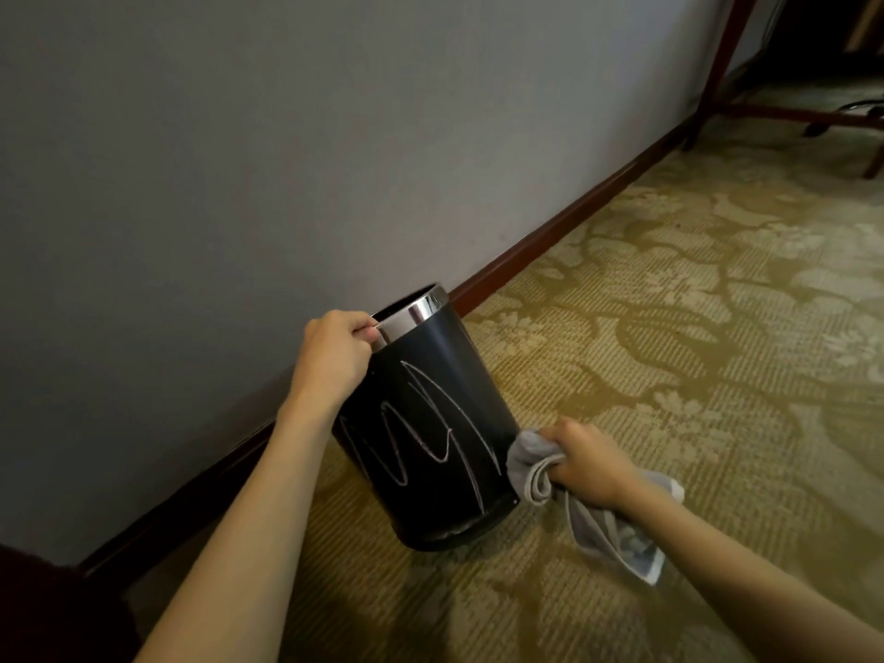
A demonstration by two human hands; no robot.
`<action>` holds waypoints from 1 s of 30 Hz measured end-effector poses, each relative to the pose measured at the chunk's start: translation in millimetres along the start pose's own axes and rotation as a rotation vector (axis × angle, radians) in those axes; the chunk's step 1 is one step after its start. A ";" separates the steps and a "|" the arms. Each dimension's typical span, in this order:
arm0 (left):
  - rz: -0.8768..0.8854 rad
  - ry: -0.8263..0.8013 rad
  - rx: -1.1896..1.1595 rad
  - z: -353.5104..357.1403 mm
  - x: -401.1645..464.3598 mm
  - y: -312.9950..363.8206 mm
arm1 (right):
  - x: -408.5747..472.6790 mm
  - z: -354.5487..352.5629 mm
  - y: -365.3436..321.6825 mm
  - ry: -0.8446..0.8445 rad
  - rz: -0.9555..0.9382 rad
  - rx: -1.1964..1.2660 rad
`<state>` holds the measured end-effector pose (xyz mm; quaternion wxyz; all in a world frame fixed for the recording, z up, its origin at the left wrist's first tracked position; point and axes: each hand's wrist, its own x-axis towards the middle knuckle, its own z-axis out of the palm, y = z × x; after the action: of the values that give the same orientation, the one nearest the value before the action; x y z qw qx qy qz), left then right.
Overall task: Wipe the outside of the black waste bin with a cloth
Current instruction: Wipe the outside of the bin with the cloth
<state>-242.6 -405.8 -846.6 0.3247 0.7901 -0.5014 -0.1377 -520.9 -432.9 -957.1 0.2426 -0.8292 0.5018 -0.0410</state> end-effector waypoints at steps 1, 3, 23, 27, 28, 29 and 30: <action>0.015 0.000 0.013 3.3 0.1 3.6 | 2.9 -2.3 -2.9 0.028 -0.026 -0.064; 0.040 0.009 0.041 9.5 -0.7 11.1 | 7.4 -11.1 -12.1 0.108 -0.074 -0.081; 0.064 0.087 -0.031 20.7 0.7 7.0 | -4.6 -13.0 -6.1 -0.069 0.043 0.012; 0.110 0.115 -0.024 24.7 -5.7 13.2 | -0.1 -17.5 -11.1 0.005 -0.037 -0.070; 0.120 0.121 -0.025 26.4 -7.4 15.2 | 2.1 -20.3 -15.1 0.044 -0.071 -0.090; 0.132 0.125 -0.023 27.9 -8.7 17.1 | 4.6 -25.4 -20.2 0.102 -0.096 -0.070; 0.147 0.125 -0.017 29.3 -10.2 19.0 | 7.3 -31.2 -25.5 0.187 -0.122 0.006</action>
<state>-276.5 -413.3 -857.4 0.3715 0.7554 -0.5355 -0.0682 -506.3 -440.7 -919.6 0.1940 -0.8500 0.4709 -0.1343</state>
